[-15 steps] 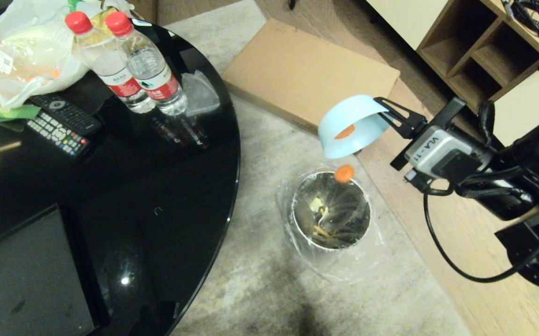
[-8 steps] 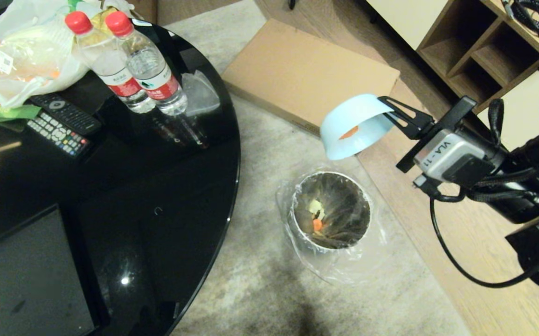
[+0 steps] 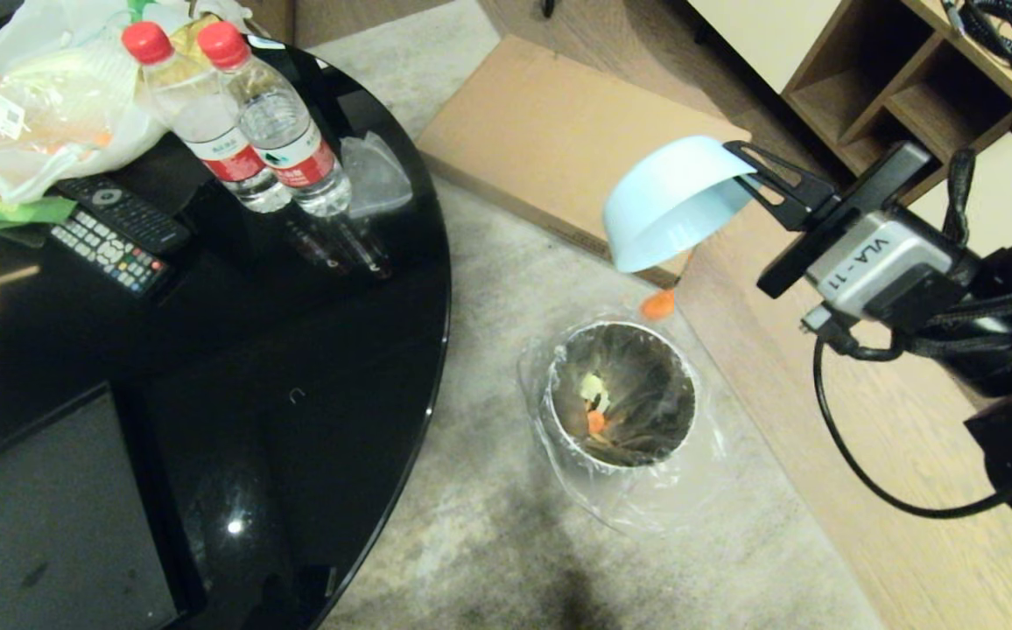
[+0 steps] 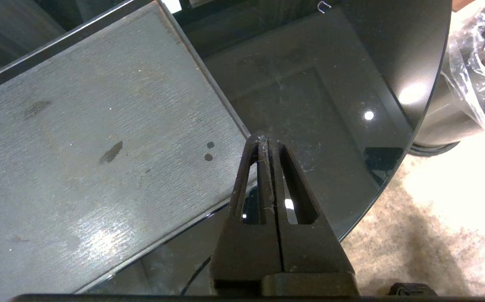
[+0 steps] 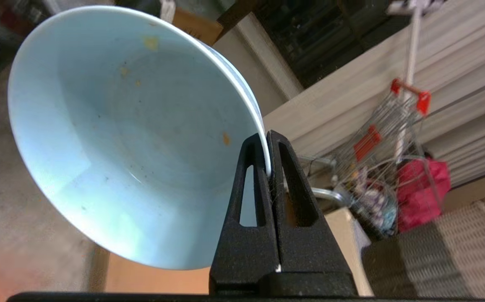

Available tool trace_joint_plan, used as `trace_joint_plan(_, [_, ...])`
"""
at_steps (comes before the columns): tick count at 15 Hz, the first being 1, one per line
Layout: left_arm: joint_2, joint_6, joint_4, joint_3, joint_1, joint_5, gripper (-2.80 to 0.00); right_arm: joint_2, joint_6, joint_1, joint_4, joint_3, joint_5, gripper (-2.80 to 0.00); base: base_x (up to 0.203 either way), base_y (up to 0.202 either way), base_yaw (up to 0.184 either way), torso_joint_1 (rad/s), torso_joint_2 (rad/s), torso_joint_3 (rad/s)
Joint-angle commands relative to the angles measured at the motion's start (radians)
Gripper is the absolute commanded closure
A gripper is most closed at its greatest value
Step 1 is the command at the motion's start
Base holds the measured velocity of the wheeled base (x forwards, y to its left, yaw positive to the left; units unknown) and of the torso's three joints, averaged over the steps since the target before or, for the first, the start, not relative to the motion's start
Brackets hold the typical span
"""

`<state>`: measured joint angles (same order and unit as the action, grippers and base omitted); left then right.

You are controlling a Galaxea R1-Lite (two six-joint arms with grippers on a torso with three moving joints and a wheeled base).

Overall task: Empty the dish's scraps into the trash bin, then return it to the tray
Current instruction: Pour the leftover food from the bowl into the trash can

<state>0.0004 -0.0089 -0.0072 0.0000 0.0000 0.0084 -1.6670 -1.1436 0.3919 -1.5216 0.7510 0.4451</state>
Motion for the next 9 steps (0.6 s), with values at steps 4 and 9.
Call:
trace_joint_plan(4, [0.000,0.000,0.000,0.000,0.000,0.001,0.00,0.001,-0.007,0.005,-0.016,-0.003,0.006,0.00,0.000,0.000,0.000,0.000,0.00,0.000])
trace_joint_plan(9, [0.000,0.000,0.000,0.000,0.000,0.001,0.00,0.005,0.066,0.003,0.026,-0.065,-0.040,0.00,0.000,0.000,0.000,0.000,0.00,0.000])
